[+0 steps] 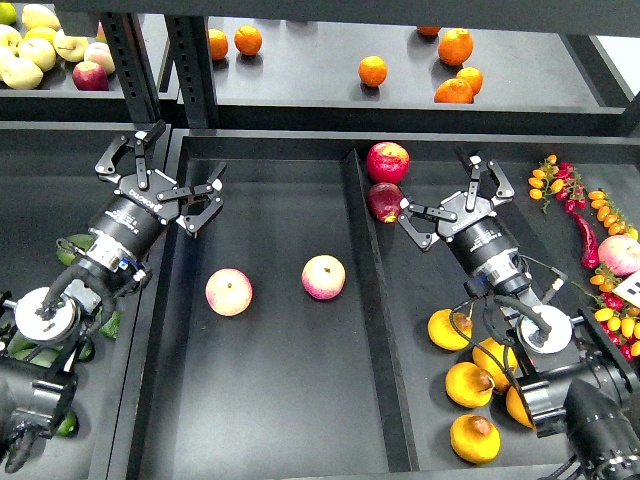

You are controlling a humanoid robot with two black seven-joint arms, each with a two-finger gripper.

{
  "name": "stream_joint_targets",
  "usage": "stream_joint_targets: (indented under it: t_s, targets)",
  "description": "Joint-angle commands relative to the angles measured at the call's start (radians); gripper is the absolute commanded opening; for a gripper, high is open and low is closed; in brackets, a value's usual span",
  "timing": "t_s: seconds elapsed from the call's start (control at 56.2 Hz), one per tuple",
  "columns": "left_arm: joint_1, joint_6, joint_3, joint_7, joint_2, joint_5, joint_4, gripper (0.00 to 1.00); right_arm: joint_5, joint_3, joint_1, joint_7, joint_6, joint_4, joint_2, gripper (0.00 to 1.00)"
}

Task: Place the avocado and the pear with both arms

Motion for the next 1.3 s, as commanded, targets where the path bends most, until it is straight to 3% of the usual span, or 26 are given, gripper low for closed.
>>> stream_joint_targets:
  t_s: [0.0, 0.48, 1.281]
  targets:
    - [0.012, 0.019, -0.002, 0.0, 0.0, 0.001, -0.002, 1.0, 0.0, 0.002, -0.028, 0.0, 0.0, 0.016, 0.0, 1.0]
    - [0.092, 0.026, -0.001, -0.018, 0.0, 0.001, -0.036, 1.0, 0.0, 0.005, -0.131, -0.005, 0.0, 0.074, 0.0, 1.0]
    - [0.102, 0.01, 0.005, -0.021, 0.0, 0.004, -0.042, 1.0, 0.0, 0.0, -0.146, -0.005, 0.0, 0.078, 0.0, 1.0]
